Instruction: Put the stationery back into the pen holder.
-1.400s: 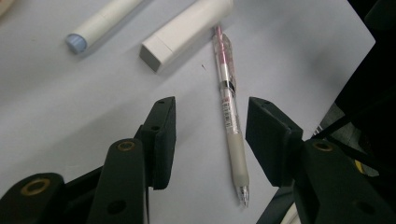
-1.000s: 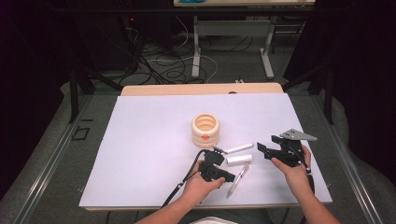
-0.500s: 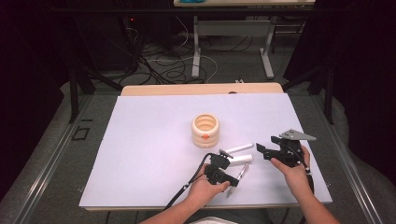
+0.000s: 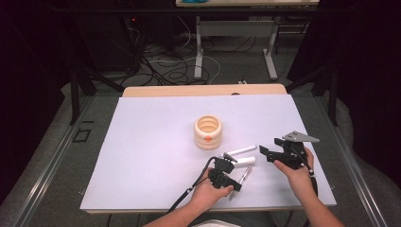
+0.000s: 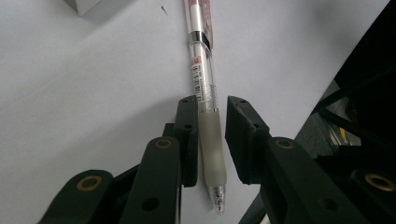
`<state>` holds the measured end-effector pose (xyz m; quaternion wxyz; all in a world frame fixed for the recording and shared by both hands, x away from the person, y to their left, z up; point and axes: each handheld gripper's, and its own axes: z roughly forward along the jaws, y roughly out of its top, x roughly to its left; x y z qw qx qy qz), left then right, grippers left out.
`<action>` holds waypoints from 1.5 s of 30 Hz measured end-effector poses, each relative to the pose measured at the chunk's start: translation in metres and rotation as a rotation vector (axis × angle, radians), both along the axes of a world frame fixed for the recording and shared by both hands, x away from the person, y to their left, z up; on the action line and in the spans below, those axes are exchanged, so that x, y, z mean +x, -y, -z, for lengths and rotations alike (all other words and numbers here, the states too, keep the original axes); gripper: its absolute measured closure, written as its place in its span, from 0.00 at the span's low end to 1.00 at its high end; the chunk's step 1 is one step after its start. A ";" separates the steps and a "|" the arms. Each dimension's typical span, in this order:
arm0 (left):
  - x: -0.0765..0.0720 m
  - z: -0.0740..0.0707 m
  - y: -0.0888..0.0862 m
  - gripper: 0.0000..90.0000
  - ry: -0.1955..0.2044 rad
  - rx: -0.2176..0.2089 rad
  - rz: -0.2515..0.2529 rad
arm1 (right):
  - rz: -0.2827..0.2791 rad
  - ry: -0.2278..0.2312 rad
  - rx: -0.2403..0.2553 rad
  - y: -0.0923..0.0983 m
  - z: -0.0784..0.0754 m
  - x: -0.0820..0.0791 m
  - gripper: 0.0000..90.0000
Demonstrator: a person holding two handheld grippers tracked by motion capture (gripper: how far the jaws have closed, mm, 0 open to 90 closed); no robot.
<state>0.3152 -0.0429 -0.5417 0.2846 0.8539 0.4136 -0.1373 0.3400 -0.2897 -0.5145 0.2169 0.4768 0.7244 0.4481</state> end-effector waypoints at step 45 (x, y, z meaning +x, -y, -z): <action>0.004 -0.023 -0.023 0.89 0.032 -0.021 0.012 | -0.035 0.040 -0.031 -0.008 -0.003 -0.003 0.30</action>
